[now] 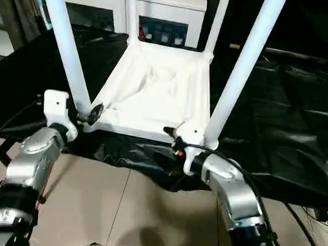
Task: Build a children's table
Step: Flip table
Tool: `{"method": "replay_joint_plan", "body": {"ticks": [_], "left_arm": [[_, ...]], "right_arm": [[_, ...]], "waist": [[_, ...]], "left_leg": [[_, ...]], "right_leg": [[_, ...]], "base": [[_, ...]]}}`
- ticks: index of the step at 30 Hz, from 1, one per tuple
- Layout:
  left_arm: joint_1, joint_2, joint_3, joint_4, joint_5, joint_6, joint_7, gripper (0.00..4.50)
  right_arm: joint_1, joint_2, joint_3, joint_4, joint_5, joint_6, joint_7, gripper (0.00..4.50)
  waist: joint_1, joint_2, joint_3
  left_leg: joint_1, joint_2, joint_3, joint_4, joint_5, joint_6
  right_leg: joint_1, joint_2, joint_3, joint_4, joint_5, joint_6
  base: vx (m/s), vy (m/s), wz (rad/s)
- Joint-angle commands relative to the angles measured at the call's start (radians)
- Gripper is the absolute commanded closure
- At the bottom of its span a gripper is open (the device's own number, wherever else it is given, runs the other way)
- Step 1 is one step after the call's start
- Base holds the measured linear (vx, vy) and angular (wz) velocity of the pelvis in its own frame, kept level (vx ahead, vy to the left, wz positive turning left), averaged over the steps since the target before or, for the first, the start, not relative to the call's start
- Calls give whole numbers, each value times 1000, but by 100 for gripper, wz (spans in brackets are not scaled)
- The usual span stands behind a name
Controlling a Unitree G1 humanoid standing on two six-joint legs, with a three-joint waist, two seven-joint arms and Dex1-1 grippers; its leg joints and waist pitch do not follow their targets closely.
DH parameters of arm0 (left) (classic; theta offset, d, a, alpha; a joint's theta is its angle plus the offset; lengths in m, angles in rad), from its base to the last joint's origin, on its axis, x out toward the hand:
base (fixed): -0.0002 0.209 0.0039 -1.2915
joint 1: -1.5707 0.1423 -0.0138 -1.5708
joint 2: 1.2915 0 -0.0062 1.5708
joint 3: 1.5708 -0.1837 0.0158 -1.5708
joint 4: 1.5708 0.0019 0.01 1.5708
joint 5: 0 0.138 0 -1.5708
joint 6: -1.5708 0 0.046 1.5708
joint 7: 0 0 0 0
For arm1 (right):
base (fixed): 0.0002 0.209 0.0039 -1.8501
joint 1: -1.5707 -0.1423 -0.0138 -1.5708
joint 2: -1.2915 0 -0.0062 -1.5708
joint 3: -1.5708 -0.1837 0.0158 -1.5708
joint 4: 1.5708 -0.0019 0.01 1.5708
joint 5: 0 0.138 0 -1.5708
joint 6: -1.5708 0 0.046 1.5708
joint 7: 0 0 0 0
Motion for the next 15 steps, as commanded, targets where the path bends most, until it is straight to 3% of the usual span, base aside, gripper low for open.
{"method": "replay_joint_plan", "body": {"ticks": [1, 2, 3, 7, 8, 15], "left_arm": [[-16, -2, -9, 26, 7, -11, -4, 37], [-29, -3, -7, 51, 11, -18, 3, 37], [-59, -5, 6, 102, 11, -27, 26, 52], [-91, -11, 27, 153, -4, -56, 36, 63], [-96, -14, 33, 160, -10, -63, 37, 90], [-133, -28, 50, 210, -41, -43, 42, 139]], "right_arm": [[-15, 1, 1, -3, 20, -9, 22, 0], [-19, 6, -3, 1, 36, -1, 37, 0], [-35, 0, 11, 20, 37, -2, 67, 0], [-59, 8, 19, 46, 34, -12, 79, 0], [-63, 10, 19, 50, 33, -15, 80, 0], [-74, 30, 26, 64, 24, -26, 87, 0]], "waist": [[3, 15, -63], [3, 15, -63], [5, 21, -65], [6, 20, -64], [6, 19, -64], [13, 19, -64]], "left_leg": [[36, 54, -19, -79, -249, -14], [36, 54, -19, -79, -249, -14], [36, 55, -20, -78, -241, -11], [35, 55, -20, -78, -238, -14], [35, 55, -19, -78, -235, -14], [35, 56, -18, -77, -224, -4]], "right_leg": [[20, -83, 36, -68, 130, -221], [20, -83, 36, -68, 130, -221], [19, -83, 35, -66, 139, -226], [20, -84, 35, -66, 143, -235], [21, -84, 35, -66, 148, -238], [20, -86, 35, -65, 162, -244]], "base": [[0, 0, 0], [0, 0, 0], [0, 0, 0], [0, 0, 0], [0, 0, 0], [0, 0, 0]]}}
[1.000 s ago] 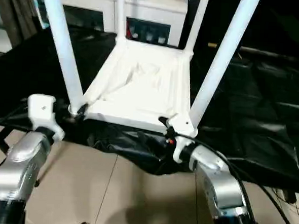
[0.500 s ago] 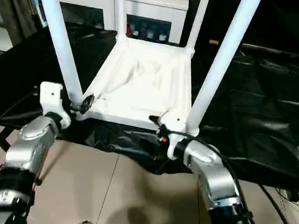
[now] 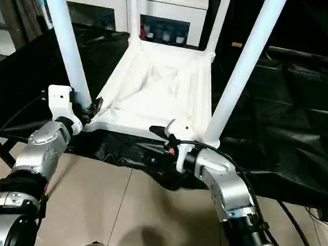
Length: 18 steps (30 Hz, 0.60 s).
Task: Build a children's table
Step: Flip table
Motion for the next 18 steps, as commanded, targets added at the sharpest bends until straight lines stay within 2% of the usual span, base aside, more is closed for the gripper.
{"method": "replay_joint_plan", "body": {"ticks": [1, 7, 8, 14, 16, 17, 18], "left_arm": [[-23, -5, 6, 23, -12, 9, 6, 146], [-27, -19, 25, 31, -35, 23, -2, 194], [-28, -22, 26, 31, -38, 25, -3, 194], [-30, -40, 31, 29, -60, 43, 2, 210], [-38, -76, 82, 4, -125, 89, 28, 212], [-38, -76, 82, 4, -125, 89, 28, 212], [-45, -103, 122, -12, -174, 118, 53, 212]], "right_arm": [[-7, -1, 2, 7, 5, -15, 7, 0], [8, -5, 4, 1, 2, -19, 14, 0], [8, -5, 4, 1, 2, -20, 13, 0], [11, -1, 3, 5, -1, -24, 11, 0], [15, 6, 1, 11, -7, -29, -2, 0], [15, 6, 1, 11, -7, -29, -2, 0], [16, 9, 1, 12, -11, -33, -8, 0]], "waist": [[2, 15, -67], [10, 16, -65], [10, 18, -66], [11, 18, -64], [12, 18, -64], [11, 18, -63], [13, 28, -64]], "left_leg": [[36, 55, -19, -77, -228, -5], [38, 59, -20, -82, -249, -16], [37, 58, -20, -82, -251, -17], [35, 57, -19, -81, -244, -11], [35, 58, -17, -81, -241, -8], [34, 57, -17, -81, -242, -5], [34, 56, -18, -80, -242, -2]], "right_leg": [[21, -86, 35, -65, 157, -242], [19, -87, 36, -67, 135, -233], [19, -88, 36, -67, 134, -231], [20, -88, 37, -68, 129, -231], [19, -90, 37, -68, 119, -238], [18, -89, 37, -70, 113, -239], [18, -90, 38, -70, 100, -237]], "base": [[0, 0, 0], [0, 0, 0], [0, 0, 0], [0, 0, 0], [0, 0, 0], [0, 0, 0], [0, 0, 0]]}}
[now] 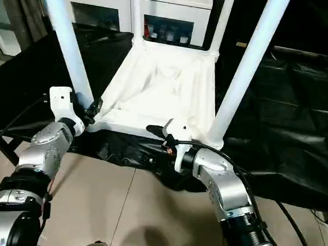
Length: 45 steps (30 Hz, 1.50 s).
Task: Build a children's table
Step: Flip table
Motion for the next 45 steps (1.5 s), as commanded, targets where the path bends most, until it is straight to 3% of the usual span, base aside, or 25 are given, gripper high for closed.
{"method": "replay_joint_plan", "body": {"ticks": [1, 3, 8, 9, 10, 11, 12, 14, 15, 16, 18, 19, 20, 21, 23, 24, 27, 30, 35, 40, 45], "left_arm": [[-33, -59, 88, -15, -147, 65, 36, 212], [-35, -79, 108, -32, -176, 86, 57, 212], [-26, -130, 125, -106, -228, 137, 96, 212], [-23, -137, 125, -121, -233, 146, 101, 212], [-6, -165, 113, -180, -239, 176, 117, 212], [-6, -165, 113, -180, -239, 176, 117, 212], [17, -190, 96, -234, -236, 195, 131, 213], [19, -192, 94, -239, -236, 197, 133, 213], [41, -216, 91, -281, -240, 218, 145, 213], [42, -217, 91, -283, -241, 220, 146, 213], [50, -225, 91, -296, -244, 227, 151, 213], [57, -232, 93, -309, -252, 235, 157, 213], [57, -232, 93, -309, -252, 235, 157, 213], [57, -232, 93, -309, -252, 235, 157, 213], [72, -244, 93, -333, -268, 252, 170, 213], [82, -251, 93, -353, -272, 267, 179, 213], [101, -263, 94, -387, -274, 291, 192, 213], [112, -271, 96, -409, -275, 303, 203, 213], [116, -273, 101, -420, -277, 310, 212, 213], [118, -275, 106, -428, -277, 320, 216, 213], [124, -278, 88, -442, -278, 351, 200, 213]], "right_arm": [[11, 1, 0, 10, -6, -14, -14, 0], [13, 3, -1, 6, -4, -14, -15, 0], [11, 17, -15, 18, -12, -5, -58, 0], [1, 29, -31, 40, -17, 2, -98, 0], [-33, 71, -92, 114, -25, 14, -223, 0], [-33, 71, -92, 114, -25, 14, -223, 0], [-59, 112, -155, 161, 17, 19, -281, 0], [-61, 116, -161, 166, 22, 20, -285, 0], [-86, 152, -219, 191, 86, 28, -315, 0], [-87, 154, -222, 192, 89, 29, -317, 0], [-106, 168, -252, 220, 110, 31, -350, 0], [-122, 179, -279, 244, 131, 30, -374, 0], [-122, 179, -279, 244, 131, 30, -374, 0], [-122, 179, -279, 244, 131, 30, -374, 0], [-161, 200, -345, 300, 197, 33, -411, 0], [-179, 212, -378, 326, 223, 34, -423, 0], [-226, 231, -445, 390, 262, 31, -462, 0], [-251, 240, -483, 421, 273, 38, -505, 0], [-252, 234, -483, 424, 283, 51, -520, 0], [-245, 225, -483, 420, 287, 54, -520, 0], [-286, 222, -529, 462, 317, 41, -507, 0]], "waist": [[-1, 6, -64], [0, -1, -62], [0, 2, -63], [0, 3, -64], [-3, 5, -65], [-5, 4, -66], [-5, 4, -68], [2, 5, -81], [2, 2, -87], [2, 1, -85], [0, -1, -86], [0, -8, -88], [1, -4, -87], [1, -2, -82], [-3, -6, -79], [-4, -2, -77], [-11, 1, -75], [-13, -6, -75], [2, -3, -80], [2, -2, -79], [1, 0, -79]], "left_leg": [[34, 58, -18, -79, -244, -3], [31, 52, -13, -74, -226, 15], [25, 54, -13, -73, -185, 36], [26, 54, -13, -73, -179, 38], [27, 54, -12, -74, -172, 38], [26, 56, -13, -74, -163, 34], [25, 55, -10, -71, -147, 40], [23, 53, -8, -56, -63, 69], [18, 49, -6, -45, 7, 104], [13, 46, -5, -44, 33, 131], [8, 44, -4, -40, 30, 146], [8, 43, -2, -38, 39, 150], [6, 44, 0, -36, 41, 156], [7, 45, 2, -39, 8, 153], [9, 50, 3, -45, -44, 143], [10, 53, 2, -49, -61, 134], [12, 54, 5, -52, -91, 115], [12, 53, 7, -53, -91, 106], [12, 48, 11, -44, -33, 114], [11, 49, 10, -47, -53, 109], [11, 49, 10, -47, -64, 102]], "right_leg": [[19, -87, 37, -70, 101, -239], [20, -89, 38, -74, 83, -244], [19, -86, 36, -74, 65, -240], [18, -86, 35, -73, 76, -243], [13, -86, 35, -71, 81, -254], [15, -87, 35, -69, 89, -260], [14, -88, 34, -68, 104, -269], [18, -84, 33, -56, 221, -262], [17, -80, 32, -44, 334, -255], [14, -80, 28, -40, 385, -256], [16, -80, 25, -37, 393, -253], [17, -78, 24, -36, 401, -249], [11, -79, 24, -34, 398, -248], [7, -78, 22, -41, 341, -245], [8, -84, 24, -46, 256, -253], [6, -83, 23, -48, 211, -255], [3, -83, 24, -54, 153, -261], [3, -84, 25, -56, 149, -256], [1, -81, 25, -51, 202, -233], [0, -81, 24, -53, 189, -222], [0, -81, 24, -52, 180, -230]], "base": [[0, 0, 0], [0, 0, 0], [0, 0, 0], [0, 0, 0], [0, 0, 0], [0, 0, 0], [0, 0, 0], [0, 0, 0], [0, 0, 0], [0, 0, 0], [0, 0, 0], [0, 0, 0], [0, 0, 0], [0, 0, 0], [0, 0, 0], [0, 0, 0], [0, 0, 0], [0, 0, 0], [0, 0, 0], [0, 0, 0], [0, 0, 0]]}}
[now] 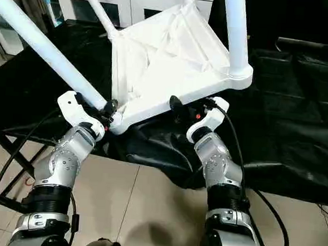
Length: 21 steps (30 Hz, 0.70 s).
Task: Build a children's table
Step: Flip table
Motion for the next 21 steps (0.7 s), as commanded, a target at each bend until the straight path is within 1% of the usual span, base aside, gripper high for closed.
{"method": "replay_joint_plan", "body": {"ticks": [1, 3, 4, 5, 6, 9, 12, 13, 14, 15, 16, 18, 19, 20, 21], "left_arm": [[8, -28, 1, -18, -81, 42, -29, 213], [13, -25, -15, -26, -83, 66, -48, 213], [16, -23, -22, -31, -83, 76, -55, 213], [18, -22, -27, -35, -83, 83, -60, 213], [20, -21, -31, -37, -83, 89, -65, 213], [24, -18, -37, -43, -80, 94, -71, 213], [27, -17, -42, -53, -78, 102, -79, 213], [31, -16, -48, -63, -78, 111, -86, 213], [32, -16, -50, -65, -78, 112, -88, 213], [35, -16, -54, -71, -79, 117, -92, 213], [42, -15, -69, -83, -75, 128, -105, 213], [46, -17, -73, -88, -74, 131, -109, 213], [47, -17, -77, -91, -73, 135, -113, 213], [48, -17, -81, -93, -72, 137, -116, 213], [49, -17, -83, -96, -73, 140, -120, 213]], "right_arm": [[-50, -7, -41, 34, 27, -5, -7, 0], [-102, -12, -70, 91, 48, -13, -7, 0], [-128, -14, -85, 117, 62, -14, -12, 0], [-144, -16, -95, 133, 69, -17, -14, 0], [-157, -17, -103, 146, 77, -17, -15, 0], [-183, -19, -118, 172, 91, -15, -19, 0], [-205, -23, -125, 213, 93, -14, -4, 0], [-212, -21, -134, 224, 98, -12, 3, 17], [-213, -20, -136, 226, 99, -11, 4, 28], [-215, -19, -139, 230, 101, -10, 6, 28], [-221, -17, -140, 243, 106, 9, 28, 35], [-227, -18, -140, 257, 106, 13, 36, 47], [-227, -17, -139, 260, 108, 17, 41, 64], [-226, -16, -137, 261, 110, 21, 45, 64], [-226, -16, -135, 264, 106, 19, 43, 82]], "waist": [[2, -14, -82], [3, -13, -82], [7, -14, -81], [6, -15, -82], [8, -13, -84], [15, -13, -85], [22, -12, -84], [23, -23, -83], [24, -20, -83], [24, -19, -84], [24, -18, -83], [22, -18, -84], [23, -19, -84], [23, -18, -84], [23, -19, -84]], "left_leg": [[42, 50, -14, -54, -72, 74], [45, 49, -12, -52, -69, 76], [45, 49, -11, -50, -62, 82], [42, 49, -12, -50, -56, 84], [43, 50, -12, -49, -47, 85], [44, 49, -10, -48, -41, 93], [46, 51, -10, -50, -56, 83], [46, 51, -8, -51, -66, 79], [45, 52, -9, -52, -66, 78], [44, 51, -9, -51, -62, 80], [44, 51, -9, -52, -61, 81], [43, 50, -8, -51, -58, 84], [43, 50, -8, -51, -56, 85], [43, 50, -8, -51, -55, 85], [43, 50, -8, -51, -55, 85]], "right_leg": [[38, -64, 26, -62, 177, -241], [36, -63, 25, -62, 177, -249], [35, -62, 25, -63, 180, -247], [37, -63, 25, -60, 185, -248], [36, -64, 23, -58, 190, -250], [35, -63, 23, -58, 203, -250], [33, -64, 23, -59, 182, -246], [35, -64, 24, -62, 173, -243], [36, -66, 23, -59, 171, -245], [36, -65, 22, -59, 169, -239], [35, -65, 23, -60, 167, -237], [35, -65, 22, -60, 166, -238], [35, -66, 22, -60, 165, -238], [35, -66, 22, -60, 166, -238], [35, -65, 23, -60, 165, -237]], "base": [[0, 0, 0], [0, 0, 0], [0, 0, 0], [0, 0, 0], [0, 0, 0], [0, 0, 0], [0, 0, 0], [0, 0, 0], [0, 0, 0], [0, 0, 0], [0, 0, 0], [0, 0, 0], [0, 0, 0], [0, 0, 0], [0, 0, 0]]}}
